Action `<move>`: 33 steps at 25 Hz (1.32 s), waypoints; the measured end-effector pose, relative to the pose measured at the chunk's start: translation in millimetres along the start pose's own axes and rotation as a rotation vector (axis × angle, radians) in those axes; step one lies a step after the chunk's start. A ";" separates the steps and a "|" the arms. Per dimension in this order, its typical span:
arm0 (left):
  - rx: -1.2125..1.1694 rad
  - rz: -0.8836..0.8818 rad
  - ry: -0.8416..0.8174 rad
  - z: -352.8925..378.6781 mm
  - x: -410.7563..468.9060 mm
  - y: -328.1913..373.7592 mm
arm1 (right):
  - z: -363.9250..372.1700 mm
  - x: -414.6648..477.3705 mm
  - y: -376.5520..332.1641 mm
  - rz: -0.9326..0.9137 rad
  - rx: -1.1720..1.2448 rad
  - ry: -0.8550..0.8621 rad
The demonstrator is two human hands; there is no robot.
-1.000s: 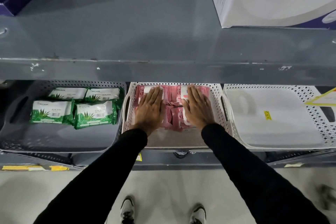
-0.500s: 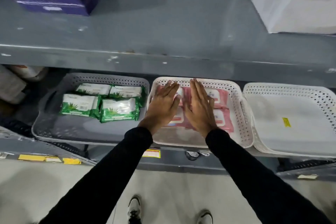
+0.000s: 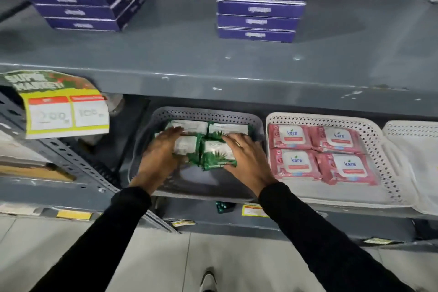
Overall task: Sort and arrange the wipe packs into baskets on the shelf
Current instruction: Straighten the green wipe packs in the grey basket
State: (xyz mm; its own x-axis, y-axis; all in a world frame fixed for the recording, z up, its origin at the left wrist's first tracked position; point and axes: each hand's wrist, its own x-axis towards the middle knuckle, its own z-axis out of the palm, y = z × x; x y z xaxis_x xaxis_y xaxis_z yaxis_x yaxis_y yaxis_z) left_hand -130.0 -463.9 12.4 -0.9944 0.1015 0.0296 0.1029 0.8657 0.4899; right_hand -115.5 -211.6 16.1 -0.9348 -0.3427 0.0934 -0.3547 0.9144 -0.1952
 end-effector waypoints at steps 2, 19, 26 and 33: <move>0.104 0.043 -0.019 -4.2 6.9 -18.6 | 8.9 2.4 -7.4 0.019 -0.112 -0.053; 0.345 0.157 -0.198 7.3 0.2 -30.3 | 25.6 -8.2 -20.9 0.101 -0.044 -0.218; 0.128 0.200 -0.002 19.0 26.8 -21.8 | 19.4 25.6 -25.6 0.201 0.113 0.039; 0.301 0.224 -0.083 53.5 51.0 -26.2 | 55.1 53.2 -24.1 0.308 0.058 -0.046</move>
State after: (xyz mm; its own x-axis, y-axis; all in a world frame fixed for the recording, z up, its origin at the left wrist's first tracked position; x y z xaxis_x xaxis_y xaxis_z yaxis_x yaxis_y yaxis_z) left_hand -182.1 -455.1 -45.5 -0.9423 0.3333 0.0305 0.3324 0.9215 0.2007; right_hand -157.7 -263.7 -28.0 -0.9978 -0.0623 -0.0223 -0.0543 0.9632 -0.2632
